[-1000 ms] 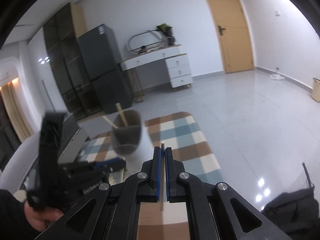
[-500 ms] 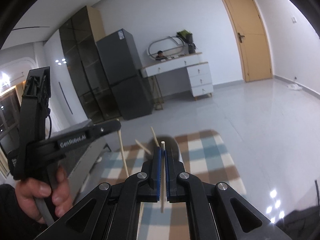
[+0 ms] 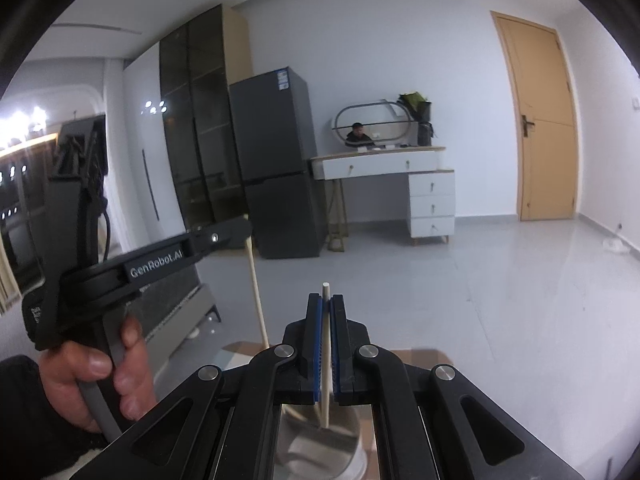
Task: Organize utensils
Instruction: 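Carry chopsticks over the utensil holder with both grippers, then open both grippers to drop the chopsticks into the holder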
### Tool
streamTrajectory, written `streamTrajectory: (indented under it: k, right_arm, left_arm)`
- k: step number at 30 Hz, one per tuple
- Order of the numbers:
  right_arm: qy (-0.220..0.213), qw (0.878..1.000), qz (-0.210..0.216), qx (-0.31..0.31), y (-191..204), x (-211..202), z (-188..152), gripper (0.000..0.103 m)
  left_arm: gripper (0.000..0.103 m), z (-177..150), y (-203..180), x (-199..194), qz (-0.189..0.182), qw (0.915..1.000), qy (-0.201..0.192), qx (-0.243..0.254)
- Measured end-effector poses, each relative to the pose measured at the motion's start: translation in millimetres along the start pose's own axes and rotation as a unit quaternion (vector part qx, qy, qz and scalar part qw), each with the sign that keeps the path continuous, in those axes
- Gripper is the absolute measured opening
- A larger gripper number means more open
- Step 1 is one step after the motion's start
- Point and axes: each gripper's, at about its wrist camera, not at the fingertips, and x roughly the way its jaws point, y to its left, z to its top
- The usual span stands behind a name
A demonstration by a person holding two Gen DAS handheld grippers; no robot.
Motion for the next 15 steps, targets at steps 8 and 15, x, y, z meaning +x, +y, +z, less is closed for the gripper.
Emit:
streamTrajectory:
  k: [8,15]
  right_arm:
    - [0.037,0.999,0.005,-0.004,-15.7,49.4,-19.3,0.003]
    - [0.066,0.997,0.02,-0.017,-19.0,73.9,-41.5,0.003]
  left_arm:
    - [0.001,-26.8,22.2,46.9,-0.02,0.9992,0.017,-0.031]
    - [0.001,-47.9,32.1,50.9,-0.028,0.9982,0.039,-0.037]
